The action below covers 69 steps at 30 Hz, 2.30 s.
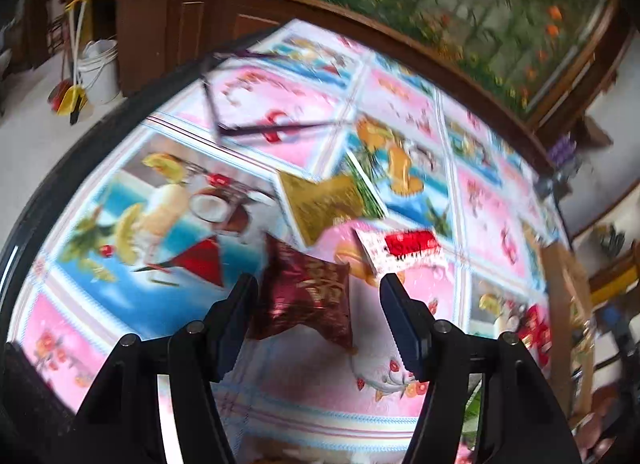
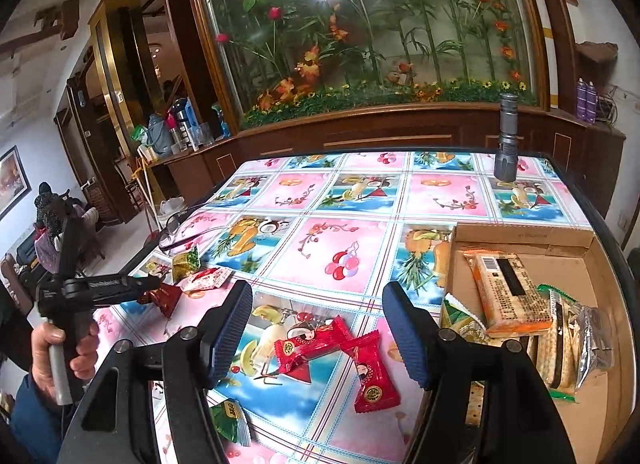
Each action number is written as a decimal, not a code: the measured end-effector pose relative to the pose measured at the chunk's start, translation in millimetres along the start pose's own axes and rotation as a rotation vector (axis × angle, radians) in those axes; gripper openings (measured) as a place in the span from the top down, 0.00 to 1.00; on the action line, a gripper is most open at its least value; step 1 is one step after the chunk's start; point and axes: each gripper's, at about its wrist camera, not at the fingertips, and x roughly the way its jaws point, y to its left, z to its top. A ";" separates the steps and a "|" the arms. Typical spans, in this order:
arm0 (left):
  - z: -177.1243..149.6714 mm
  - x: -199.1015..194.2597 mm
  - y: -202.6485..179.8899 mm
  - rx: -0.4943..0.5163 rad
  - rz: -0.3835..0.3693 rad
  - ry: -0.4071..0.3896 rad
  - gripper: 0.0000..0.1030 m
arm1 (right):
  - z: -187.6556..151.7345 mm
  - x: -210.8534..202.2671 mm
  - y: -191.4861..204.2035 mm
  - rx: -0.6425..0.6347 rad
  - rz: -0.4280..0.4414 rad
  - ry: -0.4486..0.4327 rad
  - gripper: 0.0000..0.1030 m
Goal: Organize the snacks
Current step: 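Grasp the red candy bag with the left gripper while the right gripper grasps the green chip bag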
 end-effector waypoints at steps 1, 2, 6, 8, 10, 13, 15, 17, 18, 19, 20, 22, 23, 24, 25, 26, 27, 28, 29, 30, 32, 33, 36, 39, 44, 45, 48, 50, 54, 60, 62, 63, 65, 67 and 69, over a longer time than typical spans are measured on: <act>-0.6 1.6 -7.4 0.036 0.041 -0.023 0.43 | -0.2 -0.2 0.9 -0.004 -0.001 -0.003 0.30; -0.7 3.7 -11.1 0.054 0.051 -0.025 0.50 | -0.4 0.0 2.1 -0.010 0.002 -0.002 0.30; -5.9 5.9 -25.3 0.129 0.105 -0.064 0.61 | -1.8 0.9 4.4 -0.017 0.004 0.000 0.30; -7.4 4.4 -26.0 0.133 0.106 -0.068 0.63 | -2.4 2.6 4.9 -0.022 0.007 0.004 0.30; -8.4 0.2 -26.2 0.132 0.088 -0.077 0.65 | -2.7 3.7 6.2 -0.027 0.014 0.009 0.30; -8.4 -10.2 -28.1 0.132 0.056 -0.103 0.66 | -4.4 6.3 12.6 -0.052 0.046 0.030 0.30; -7.7 -11.3 -30.7 0.137 0.042 -0.106 0.66 | -6.5 8.2 17.6 -0.072 0.074 0.050 0.30; -9.1 -9.5 -32.5 0.147 0.047 -0.096 0.66 | -12.0 14.8 27.1 -0.109 0.122 0.104 0.30; -9.7 -7.5 -34.5 0.151 0.045 -0.087 0.66 | -15.3 19.0 31.9 -0.124 0.151 0.141 0.30; -10.7 -6.6 -35.7 0.154 0.043 -0.081 0.66 | -19.8 24.8 37.9 -0.137 0.186 0.185 0.30; -12.2 -6.1 -38.1 0.163 0.041 -0.079 0.66 | -24.0 29.1 41.8 -0.145 0.207 0.214 0.30; -14.5 -7.7 -43.6 0.185 0.034 -0.086 0.66 | -33.7 38.9 53.0 -0.189 0.254 0.301 0.30; -16.0 -9.1 -45.4 0.192 0.027 -0.092 0.66 | -39.3 41.3 59.7 -0.223 0.240 0.318 0.30; -17.4 -10.8 -47.1 0.199 0.020 -0.099 0.66 | -43.7 43.7 65.3 -0.251 0.223 0.331 0.30; -18.1 -12.7 -49.1 0.207 0.013 -0.107 0.66 | -48.4 47.3 69.8 -0.270 0.218 0.355 0.30; -18.6 -13.9 -50.8 0.210 0.005 -0.113 0.66 | -53.7 51.0 73.9 -0.284 0.225 0.380 0.30; -19.0 -14.4 -51.9 0.213 -0.003 -0.116 0.66 | -58.0 52.6 78.2 -0.301 0.227 0.391 0.30; -19.3 -15.4 -52.8 0.217 -0.010 -0.118 0.66 | -60.6 52.9 80.8 -0.318 0.227 0.396 0.30; -19.9 -16.5 -53.9 0.221 -0.013 -0.122 0.66 | -64.2 53.0 84.8 -0.344 0.223 0.402 0.30; -20.4 -17.0 -54.9 0.225 -0.013 -0.124 0.66 | -67.5 53.2 88.6 -0.371 0.220 0.408 0.30; -20.8 -16.7 -56.0 0.226 -0.018 -0.124 0.66 | -76.9 55.7 95.4 -0.417 0.211 0.426 0.30; -20.9 -16.6 -56.4 0.226 -0.020 -0.124 0.66 | -81.3 58.3 97.9 -0.438 0.197 0.438 0.31; -20.9 -16.9 -56.8 0.226 -0.022 -0.125 0.66 | -84.1 57.7 98.3 -0.459 0.193 0.444 0.52; -21.8 -19.0 -57.4 0.226 -0.031 -0.132 0.66 | -75.8 50.5 95.3 -0.437 0.200 0.411 0.62; -22.8 -25.3 -61.0 0.235 -0.055 -0.156 0.66 | -62.2 47.9 85.1 -0.379 0.175 0.361 0.68; -22.9 -26.4 -61.8 0.237 -0.062 -0.160 0.66 | -59.4 47.8 82.2 -0.362 0.167 0.351 0.67; -24.3 -30.0 -65.0 0.246 -0.085 -0.171 0.66 | -49.1 45.6 70.6 -0.297 0.149 0.316 0.68; -25.8 -32.6 -68.7 0.258 -0.098 -0.178 0.66 | -41.9 43.0 61.2 -0.240 0.144 0.292 0.68; -29.4 -34.6 -75.0 0.281 -0.106 -0.187 0.66 | -31.1 39.3 46.8 -0.160 0.109 0.245 0.68; -34.1 -37.7 -82.9 0.303 -0.112 -0.202 0.66 | -20.5 35.3 26.5 -0.060 0.075 0.196 0.68; -35.6 -38.5 -85.8 0.309 -0.109 -0.207 0.66 | -17.9 34.3 20.6 -0.033 0.068 0.187 0.68; -37.3 -39.9 -87.9 0.315 -0.100 -0.217 0.66 | -17.3 34.0 18.0 -0.024 0.063 0.183 0.68; -40.2 -43.6 -92.4 0.328 -0.074 -0.245 0.66 | -16.4 33.0 12.9 -0.001 0.062 0.180 0.68; -43.8 -48.0 -97.4 0.336 -0.038 -0.281 0.66 | -15.4 32.9 10.1 0.012 0.055 0.175 0.68; -47.2 -53.3 -102.8 0.343 -0.006 -0.322 0.66 | -15.5 33.1 9.0 0.017 0.056 0.172 0.68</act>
